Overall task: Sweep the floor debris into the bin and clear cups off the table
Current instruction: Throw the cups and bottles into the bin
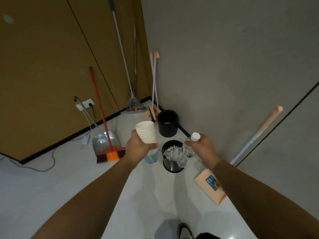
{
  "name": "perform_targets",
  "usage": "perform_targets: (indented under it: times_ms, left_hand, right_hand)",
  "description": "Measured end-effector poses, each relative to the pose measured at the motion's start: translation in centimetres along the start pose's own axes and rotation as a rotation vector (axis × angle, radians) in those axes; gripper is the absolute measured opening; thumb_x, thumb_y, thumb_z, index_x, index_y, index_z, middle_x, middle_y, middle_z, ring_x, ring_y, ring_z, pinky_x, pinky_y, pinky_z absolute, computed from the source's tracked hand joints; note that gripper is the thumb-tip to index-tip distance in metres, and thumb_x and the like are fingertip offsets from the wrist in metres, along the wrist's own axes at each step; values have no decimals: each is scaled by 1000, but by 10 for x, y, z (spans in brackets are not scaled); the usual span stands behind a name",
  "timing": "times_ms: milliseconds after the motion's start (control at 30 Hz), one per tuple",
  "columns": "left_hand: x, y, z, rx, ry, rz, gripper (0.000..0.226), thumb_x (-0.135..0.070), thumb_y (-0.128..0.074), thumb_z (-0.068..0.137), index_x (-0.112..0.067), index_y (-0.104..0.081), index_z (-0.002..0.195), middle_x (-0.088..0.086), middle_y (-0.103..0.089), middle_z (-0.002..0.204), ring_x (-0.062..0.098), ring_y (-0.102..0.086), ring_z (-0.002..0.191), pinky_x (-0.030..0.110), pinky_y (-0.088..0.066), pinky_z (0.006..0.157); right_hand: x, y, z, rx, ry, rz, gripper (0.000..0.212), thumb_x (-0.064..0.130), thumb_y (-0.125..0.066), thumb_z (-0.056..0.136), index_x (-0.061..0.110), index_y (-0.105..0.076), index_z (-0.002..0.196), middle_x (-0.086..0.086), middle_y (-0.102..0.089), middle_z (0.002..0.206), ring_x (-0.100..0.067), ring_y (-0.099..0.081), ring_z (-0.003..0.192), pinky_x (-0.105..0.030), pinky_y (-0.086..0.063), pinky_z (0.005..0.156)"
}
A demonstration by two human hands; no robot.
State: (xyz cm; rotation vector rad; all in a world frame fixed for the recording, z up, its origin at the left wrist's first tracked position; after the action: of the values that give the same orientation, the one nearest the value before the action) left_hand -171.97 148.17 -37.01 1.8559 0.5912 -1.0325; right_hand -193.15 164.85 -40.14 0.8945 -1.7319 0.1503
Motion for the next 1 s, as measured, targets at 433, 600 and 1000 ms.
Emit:
perform_targets:
  times_ms: [433, 600, 1000]
  left_hand:
    - [25, -98, 221, 242, 69, 74, 87, -23, -98, 51, -33, -42, 116, -7, -58, 115, 21, -57, 108, 36, -52, 86]
    - [45, -121, 281, 355, 117, 96, 91, -22, -97, 54, -25, -46, 129, -4, -60, 120, 22, -57, 111, 44, -53, 94]
    - [136, -195, 336, 399, 190, 189, 79, -14, -92, 61, -21, -49, 128, -6, -59, 111, 20, -58, 104, 37, -51, 86]
  right_hand:
    - [0, -74, 169, -78, -208, -178, 46, 30, -80, 82, 5, -62, 116, -13, -67, 110, -31, -63, 105, -41, -49, 95]
    - [-14, -95, 215, -126, -341, -128, 36, 21, -79, 83, 5, -63, 111, -15, -69, 106, -32, -65, 103, -50, -51, 96]
    - [-127, -142, 296, -161, -525, -204, 61, 24, -82, 78, 14, -56, 133, -7, -66, 118, -17, -60, 97, -25, -52, 80]
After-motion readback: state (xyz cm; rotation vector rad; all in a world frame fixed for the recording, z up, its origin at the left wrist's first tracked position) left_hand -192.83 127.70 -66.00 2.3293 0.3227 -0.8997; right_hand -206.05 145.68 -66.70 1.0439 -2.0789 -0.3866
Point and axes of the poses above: each hand's wrist, its own z-axis towards the middle knuckle, its own y-axis out of the back of the hand, x = y × z, the point moved 5 cm from there along z, towards the middle knuckle
